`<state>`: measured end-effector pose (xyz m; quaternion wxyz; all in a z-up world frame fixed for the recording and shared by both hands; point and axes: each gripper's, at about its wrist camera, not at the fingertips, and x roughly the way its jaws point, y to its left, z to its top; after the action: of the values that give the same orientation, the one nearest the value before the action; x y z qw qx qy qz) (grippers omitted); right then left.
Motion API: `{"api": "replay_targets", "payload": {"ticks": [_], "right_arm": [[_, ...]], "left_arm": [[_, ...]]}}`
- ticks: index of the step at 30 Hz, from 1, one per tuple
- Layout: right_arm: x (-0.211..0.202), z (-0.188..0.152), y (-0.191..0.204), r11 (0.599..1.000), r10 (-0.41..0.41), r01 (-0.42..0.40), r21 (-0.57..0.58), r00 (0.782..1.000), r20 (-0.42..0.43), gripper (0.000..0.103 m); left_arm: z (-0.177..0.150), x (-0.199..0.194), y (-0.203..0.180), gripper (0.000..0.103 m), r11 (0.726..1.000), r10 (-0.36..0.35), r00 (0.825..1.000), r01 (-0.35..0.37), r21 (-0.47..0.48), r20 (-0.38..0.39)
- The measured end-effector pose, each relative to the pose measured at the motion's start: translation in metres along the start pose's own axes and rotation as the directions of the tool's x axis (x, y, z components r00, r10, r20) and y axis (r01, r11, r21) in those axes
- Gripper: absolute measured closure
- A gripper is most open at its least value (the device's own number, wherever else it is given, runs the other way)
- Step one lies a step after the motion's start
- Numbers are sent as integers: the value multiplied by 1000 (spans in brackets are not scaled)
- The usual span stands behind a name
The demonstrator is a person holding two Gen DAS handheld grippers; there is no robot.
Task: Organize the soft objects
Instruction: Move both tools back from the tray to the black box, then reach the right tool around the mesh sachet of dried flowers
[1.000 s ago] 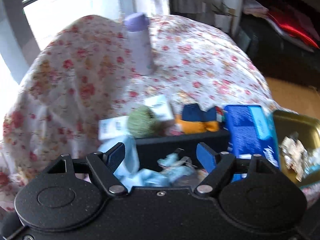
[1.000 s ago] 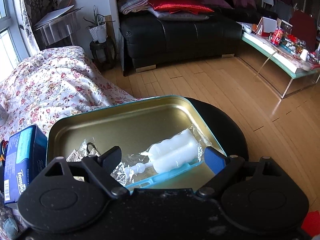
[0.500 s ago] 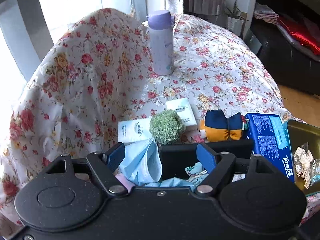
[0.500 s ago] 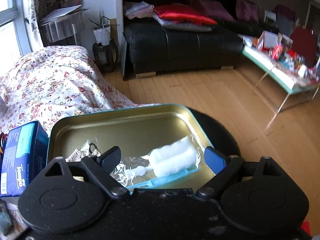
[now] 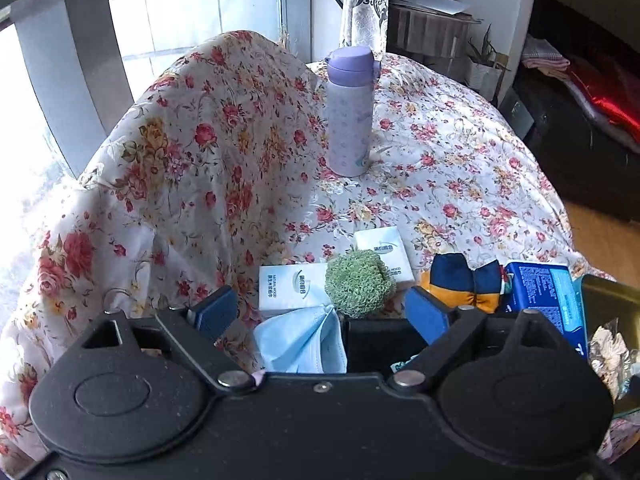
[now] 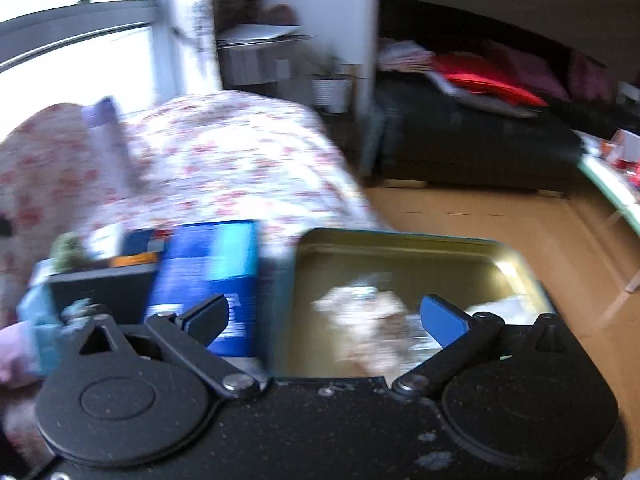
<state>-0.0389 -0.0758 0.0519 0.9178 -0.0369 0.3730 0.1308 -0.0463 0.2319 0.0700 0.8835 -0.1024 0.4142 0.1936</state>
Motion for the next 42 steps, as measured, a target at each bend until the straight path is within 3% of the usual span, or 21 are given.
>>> {"api": "replay_targets", "payload": {"ticks": [7, 13, 20, 24, 30, 33, 38, 42], "right_arm": [[-5, -10, 64, 969, 191, -190, -156, 982, -8, 1], [8, -23, 105, 905, 313, -339, -256, 940, -139, 2], [29, -41, 136, 865, 305, -371, -337, 923, -234, 8], [46, -47, 144, 847, 309, -406, -343, 902, -303, 14], [61, -54, 157, 823, 295, -422, -381, 890, -348, 21], [71, -58, 163, 816, 272, -417, -401, 888, -370, 26], [71, -59, 161, 808, 265, -423, -410, 882, -389, 47], [63, -58, 151, 805, 257, -428, -410, 875, -409, 52]], "left_arm": [[-1, -3, 2, 10, 1000, -2, 999, 2, -16, 38], [-3, 5, 5, 8, 999, 20, 999, -18, -44, 29], [-4, 14, 11, 8, 997, -6, 1000, 4, -76, -22], [-6, 20, 10, 8, 997, 0, 998, -4, -71, -56], [-7, 25, 8, 8, 998, -19, 996, 14, -59, -85], [-7, 29, 9, 9, 998, -33, 994, 26, -62, -107], [-8, 34, 11, 9, 996, -51, 989, 40, -82, -139], [-9, 37, 10, 9, 996, -49, 987, 37, -80, -154]]}}
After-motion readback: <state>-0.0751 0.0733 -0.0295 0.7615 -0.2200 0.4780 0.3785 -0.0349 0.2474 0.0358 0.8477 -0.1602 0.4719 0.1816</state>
